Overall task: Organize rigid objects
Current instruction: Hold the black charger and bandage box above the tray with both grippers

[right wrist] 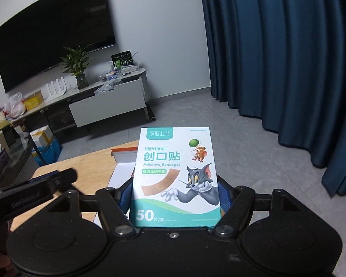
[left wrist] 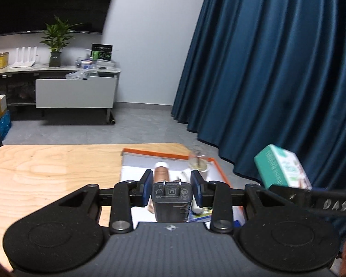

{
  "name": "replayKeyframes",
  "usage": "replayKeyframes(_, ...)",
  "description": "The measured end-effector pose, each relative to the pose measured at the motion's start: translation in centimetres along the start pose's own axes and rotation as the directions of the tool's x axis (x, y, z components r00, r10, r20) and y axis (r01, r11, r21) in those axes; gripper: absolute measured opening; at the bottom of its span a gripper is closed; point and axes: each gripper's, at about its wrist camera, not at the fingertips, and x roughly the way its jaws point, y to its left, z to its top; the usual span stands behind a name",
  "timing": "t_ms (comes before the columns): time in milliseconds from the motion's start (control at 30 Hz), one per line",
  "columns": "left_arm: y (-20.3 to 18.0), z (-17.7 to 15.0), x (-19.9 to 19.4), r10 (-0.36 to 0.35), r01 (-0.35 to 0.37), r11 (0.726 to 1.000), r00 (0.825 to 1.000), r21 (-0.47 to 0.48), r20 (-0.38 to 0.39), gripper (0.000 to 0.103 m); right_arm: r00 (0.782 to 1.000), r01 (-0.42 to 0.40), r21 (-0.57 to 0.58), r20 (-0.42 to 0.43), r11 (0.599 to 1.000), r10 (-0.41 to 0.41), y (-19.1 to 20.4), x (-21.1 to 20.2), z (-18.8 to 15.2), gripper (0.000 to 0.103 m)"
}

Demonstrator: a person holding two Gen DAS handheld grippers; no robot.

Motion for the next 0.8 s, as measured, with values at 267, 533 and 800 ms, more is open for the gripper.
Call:
replayKeyframes(267,-0.5,-1.4,-1.3,0.003,-0.003,1.000,1.000,0.015,-0.012,0.036,1.000,-0.020,0.019,-0.008,1.000,0.020,0.1,-1.2,-1.3,0.084)
replayKeyframes(533,-1.6,-1.4,-2.5,0.004,-0.004,1.000,1.000,0.024,0.007,0.036,0.999,-0.047,0.011,0.002,0.999,0.047,0.5,-2.7,-2.2,0.084)
replayKeyframes(800,-2.3,-1.7,-3.3,0.019,-0.020,0.999,1.000,0.030,0.022,0.036,0.998,-0.058,-0.004,-0.002,0.998,0.058,0.8,-3.5,-3.1,0.084)
